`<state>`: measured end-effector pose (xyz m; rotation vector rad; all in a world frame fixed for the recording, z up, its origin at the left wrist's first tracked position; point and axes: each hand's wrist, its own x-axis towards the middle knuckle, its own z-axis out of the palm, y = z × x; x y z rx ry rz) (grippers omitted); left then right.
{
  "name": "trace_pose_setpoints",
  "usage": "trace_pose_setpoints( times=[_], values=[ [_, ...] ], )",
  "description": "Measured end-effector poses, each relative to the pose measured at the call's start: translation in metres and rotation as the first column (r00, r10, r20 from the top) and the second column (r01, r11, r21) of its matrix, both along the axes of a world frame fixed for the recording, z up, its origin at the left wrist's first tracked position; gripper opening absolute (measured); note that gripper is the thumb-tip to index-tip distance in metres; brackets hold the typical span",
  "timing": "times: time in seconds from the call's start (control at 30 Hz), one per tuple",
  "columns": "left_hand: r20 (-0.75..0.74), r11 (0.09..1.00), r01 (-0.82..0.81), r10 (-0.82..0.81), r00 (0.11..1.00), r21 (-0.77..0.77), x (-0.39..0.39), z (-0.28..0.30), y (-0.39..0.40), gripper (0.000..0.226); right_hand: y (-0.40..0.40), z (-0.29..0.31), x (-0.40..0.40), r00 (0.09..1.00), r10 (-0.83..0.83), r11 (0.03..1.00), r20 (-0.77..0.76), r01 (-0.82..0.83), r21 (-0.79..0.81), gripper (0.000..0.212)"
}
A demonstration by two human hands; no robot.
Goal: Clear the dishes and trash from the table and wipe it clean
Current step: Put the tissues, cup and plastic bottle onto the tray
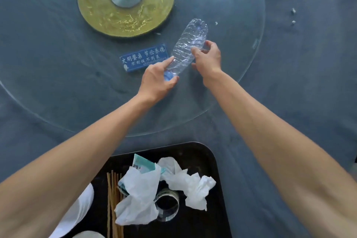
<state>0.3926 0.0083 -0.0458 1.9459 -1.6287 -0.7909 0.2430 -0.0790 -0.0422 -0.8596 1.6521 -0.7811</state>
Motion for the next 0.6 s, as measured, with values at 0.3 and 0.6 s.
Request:
trace_pose_setpoints(
  times=[0.3,0.6],
  values=[
    [-0.181,0.996,-0.002,-0.015,0.983,-0.094,0.009,0.033,0.055,0.059,0.068,0.045,-0.007,0.939,-0.193,0.981,0.285,0.181,0.068,0.048],
    [-0.231,0.972,0.176,-0.208,0.95,-0.153,0.029,0.098,0.211,0.056,0.242,0.116,-0.035,0.93,-0.094,0.995,0.356,0.075,0.066,0.064]
  ],
)
